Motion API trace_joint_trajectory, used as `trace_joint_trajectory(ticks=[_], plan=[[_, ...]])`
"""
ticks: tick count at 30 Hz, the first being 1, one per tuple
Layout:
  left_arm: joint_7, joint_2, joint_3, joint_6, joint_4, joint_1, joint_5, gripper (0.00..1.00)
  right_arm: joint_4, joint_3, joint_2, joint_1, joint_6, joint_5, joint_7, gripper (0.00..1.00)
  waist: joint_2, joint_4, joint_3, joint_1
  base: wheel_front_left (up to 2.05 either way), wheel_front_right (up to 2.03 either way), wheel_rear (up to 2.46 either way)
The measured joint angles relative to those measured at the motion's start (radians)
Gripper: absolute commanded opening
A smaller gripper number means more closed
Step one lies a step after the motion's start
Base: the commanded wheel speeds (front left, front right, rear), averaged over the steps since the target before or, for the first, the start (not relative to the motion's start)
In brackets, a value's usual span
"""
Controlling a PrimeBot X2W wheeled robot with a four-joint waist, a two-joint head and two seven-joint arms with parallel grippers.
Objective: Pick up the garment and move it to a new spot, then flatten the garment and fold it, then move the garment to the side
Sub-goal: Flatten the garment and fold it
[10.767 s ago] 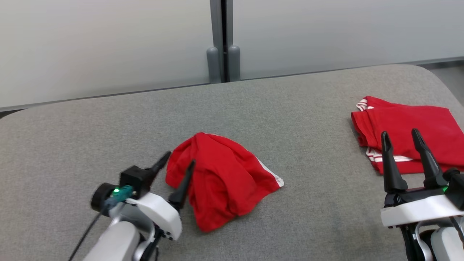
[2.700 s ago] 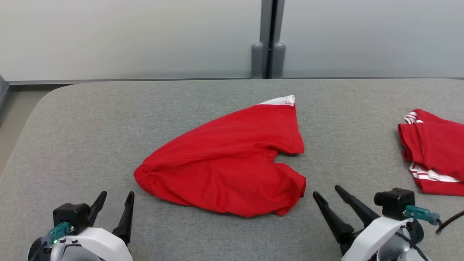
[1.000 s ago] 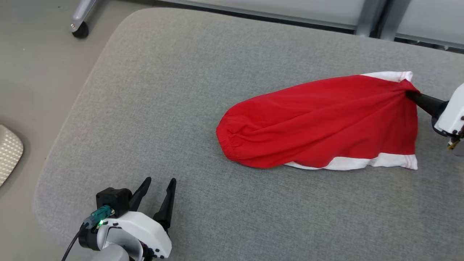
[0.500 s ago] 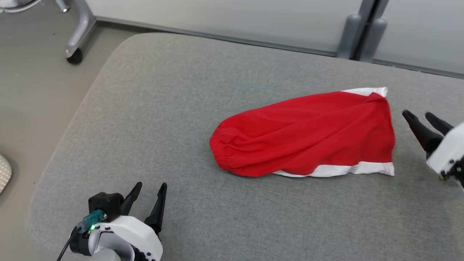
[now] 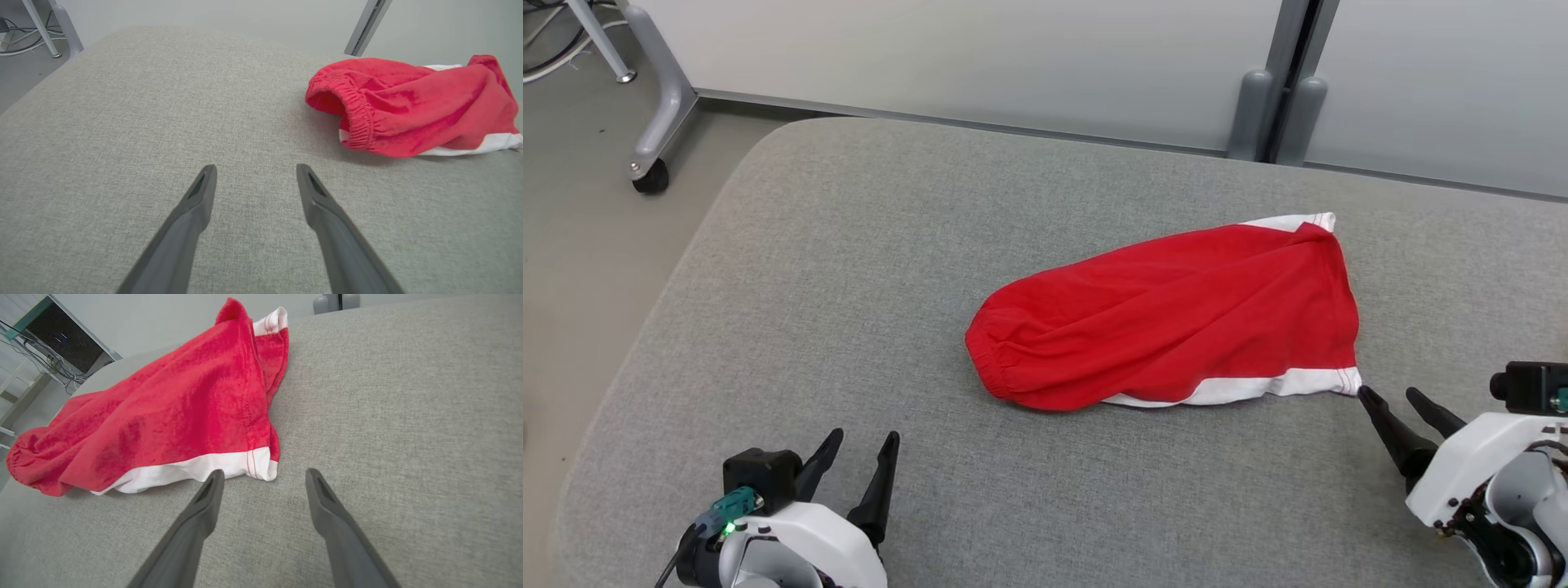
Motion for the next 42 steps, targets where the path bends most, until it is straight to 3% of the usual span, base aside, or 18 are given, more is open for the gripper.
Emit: trace_joint_trajectory(ticks=[14, 15, 16, 17, 27, 32, 42], plan=[[0.013, -0.001, -0.011, 0.009, -0.015, -0.005, 0.002, 1.00, 0.232, 0.031, 0.068, -0.146, 0.000, -0.050, 0.095, 1.00, 0.0000, 0.069, 0.048, 0.0000, 0.00, 0.00, 0.00], [0.013, -0.001, -0.012, 0.009, -0.015, -0.005, 0.002, 1.00, 0.237, 0.038, 0.070, -0.150, 0.000, -0.049, 0.098, 0.82, 0.0000, 0.070, 0.046, 0.0000, 0.00, 0.00, 0.00], [0.013, -0.001, -0.011, 0.009, -0.014, -0.005, 0.001, 1.00, 0.242, 0.044, 0.071, -0.153, 0.000, -0.046, 0.104, 0.31, 0.0000, 0.070, 0.043, 0.0000, 0.00, 0.00, 0.00], [0.013, 0.000, -0.010, 0.012, -0.014, -0.005, 0.000, 1.00, 0.243, 0.050, 0.072, -0.155, 0.000, -0.041, 0.107, 0.00, 0.0000, 0.068, 0.041, 0.0000, 0.00, 0.00, 0.00], [0.016, 0.014, -0.012, 0.015, -0.014, 0.004, -0.002, 1.00, 0.144, 0.104, 0.048, -0.114, 0.000, 0.006, 0.111, 0.00, 0.0000, 0.019, 0.012, 0.0000, 0.00, 0.00, 0.00], [0.016, 0.030, -0.006, 0.023, -0.026, 0.023, -0.012, 1.00, 0.013, 0.093, -0.023, -0.045, 0.000, 0.052, 0.133, 0.00, 0.0000, -0.018, -0.006, 0.0000, 0.00, 0.00, 0.00], [0.024, 0.054, -0.002, 0.039, -0.053, 0.047, -0.022, 1.00, -0.187, -0.019, -0.157, 0.179, 0.000, 0.126, 0.309, 0.00, 0.0000, -0.109, -0.033, 0.0000, 0.00, 0.00, 0.00]])
